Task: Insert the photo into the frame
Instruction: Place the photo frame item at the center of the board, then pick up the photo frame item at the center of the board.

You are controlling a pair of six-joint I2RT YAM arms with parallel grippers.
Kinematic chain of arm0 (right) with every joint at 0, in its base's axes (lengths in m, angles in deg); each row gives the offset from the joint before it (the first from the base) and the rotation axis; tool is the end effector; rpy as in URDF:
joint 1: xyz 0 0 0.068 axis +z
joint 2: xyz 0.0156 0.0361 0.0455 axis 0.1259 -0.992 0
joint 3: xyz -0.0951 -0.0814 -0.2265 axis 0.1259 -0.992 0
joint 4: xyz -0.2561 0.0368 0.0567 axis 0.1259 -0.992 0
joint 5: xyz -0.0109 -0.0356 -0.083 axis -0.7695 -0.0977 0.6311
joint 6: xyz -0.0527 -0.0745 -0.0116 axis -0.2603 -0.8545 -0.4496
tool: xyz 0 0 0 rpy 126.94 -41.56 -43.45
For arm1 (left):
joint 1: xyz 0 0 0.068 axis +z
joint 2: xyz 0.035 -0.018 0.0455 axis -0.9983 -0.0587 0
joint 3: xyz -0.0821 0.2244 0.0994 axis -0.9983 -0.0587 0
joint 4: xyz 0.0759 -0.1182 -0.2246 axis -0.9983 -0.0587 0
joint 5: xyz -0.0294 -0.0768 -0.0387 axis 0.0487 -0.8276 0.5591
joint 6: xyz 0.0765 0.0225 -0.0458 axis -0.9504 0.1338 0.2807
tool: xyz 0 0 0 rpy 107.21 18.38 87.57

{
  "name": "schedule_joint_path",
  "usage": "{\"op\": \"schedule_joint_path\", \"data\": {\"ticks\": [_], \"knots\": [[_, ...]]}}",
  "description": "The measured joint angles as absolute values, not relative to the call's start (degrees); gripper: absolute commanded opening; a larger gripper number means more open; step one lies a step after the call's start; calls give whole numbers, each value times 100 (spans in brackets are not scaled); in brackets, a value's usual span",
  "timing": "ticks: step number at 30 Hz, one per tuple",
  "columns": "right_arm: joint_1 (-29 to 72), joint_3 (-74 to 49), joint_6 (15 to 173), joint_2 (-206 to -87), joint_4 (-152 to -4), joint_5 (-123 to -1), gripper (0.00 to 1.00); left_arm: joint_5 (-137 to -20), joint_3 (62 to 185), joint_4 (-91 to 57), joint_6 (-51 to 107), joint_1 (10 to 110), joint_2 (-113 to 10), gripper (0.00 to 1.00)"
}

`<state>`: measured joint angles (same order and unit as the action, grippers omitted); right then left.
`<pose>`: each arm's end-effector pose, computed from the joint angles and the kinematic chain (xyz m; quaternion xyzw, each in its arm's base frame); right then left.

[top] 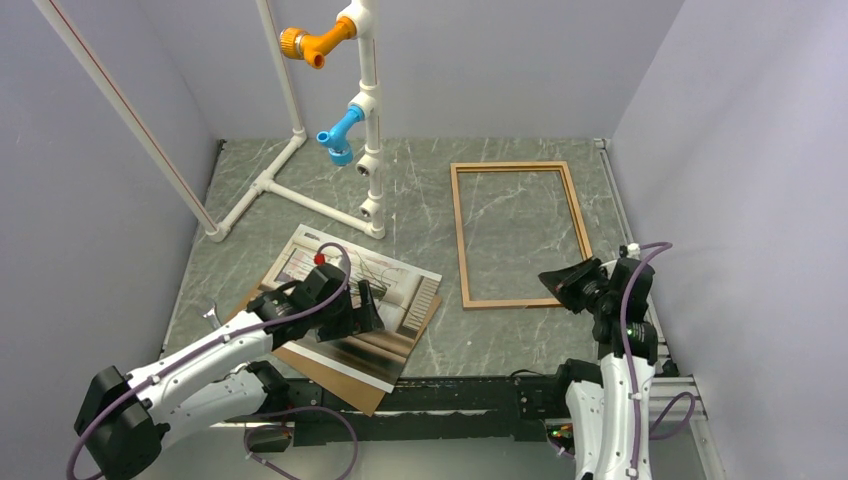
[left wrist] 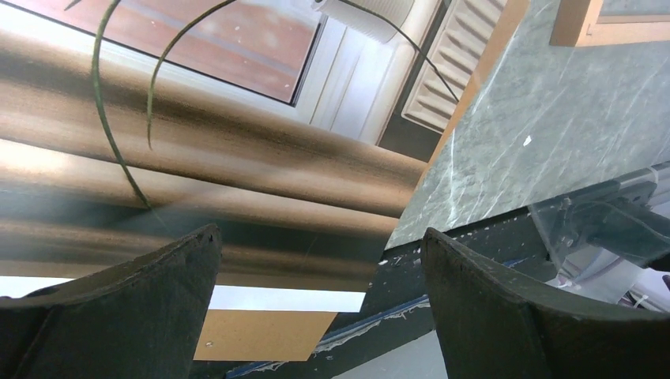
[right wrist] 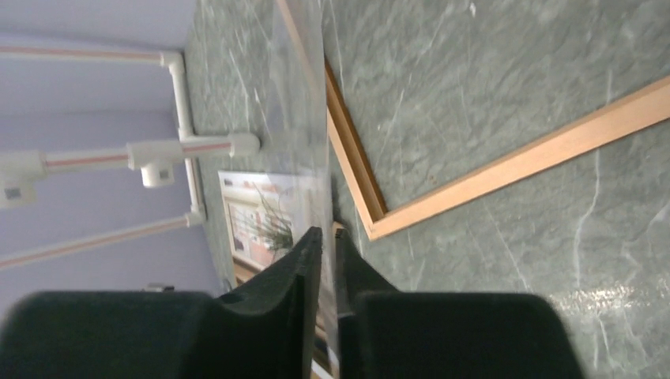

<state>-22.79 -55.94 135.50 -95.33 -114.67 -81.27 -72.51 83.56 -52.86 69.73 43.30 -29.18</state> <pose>0.1748 -0.0102 0.2239 0.3671 0.7887 0.3233 0.3725 0.1531 -0.1488 0.1532 -0.0764 0.9491 -0.2405 0.1885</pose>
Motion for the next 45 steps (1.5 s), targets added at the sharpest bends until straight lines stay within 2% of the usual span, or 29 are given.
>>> {"op": "schedule_joint_path", "data": {"ticks": [2, 5, 9, 12, 13, 22, 33, 40, 45], "knots": [[-2213, -5631, 13456, -9476, -11568, -8261, 38, -7225, 8356, -5301, 6981, 4330, -2855, 100], [-2110, -5664, 13318, -9369, -11714, -8401, 57, -7188, 8358, -5314, 7016, 4330, -2736, 100], [-2040, -5712, 13122, -9303, -11837, -8527, 76, -7170, 8367, -5360, 7018, 4330, -2695, 99], [-2029, -5721, 12984, -9268, -11998, -8501, 97, -7153, 8371, -5417, 7023, 4330, -2697, 100], [-2029, -5721, 12936, -9257, -12070, -8464, 99, -7146, 8376, -5417, 7032, 4330, -2697, 99], [-2021, -5270, 12754, -9498, -12446, -7552, 100, -7144, 8430, -5393, 7119, 4330, -2841, 100], [-2019, -4094, 12306, -10708, -12223, -6707, 100, -7149, 8433, -5388, 7121, 4330, -2959, 99], [-2019, -4049, 11989, -11497, -11242, -7187, 100, -7179, 8433, -5358, 7119, 4330, -2962, 99], [-2014, -4007, 11686, -13135, -10381, -8182, 100, -7302, 8385, -5091, 7117, 4330, -2962, 99]]}}
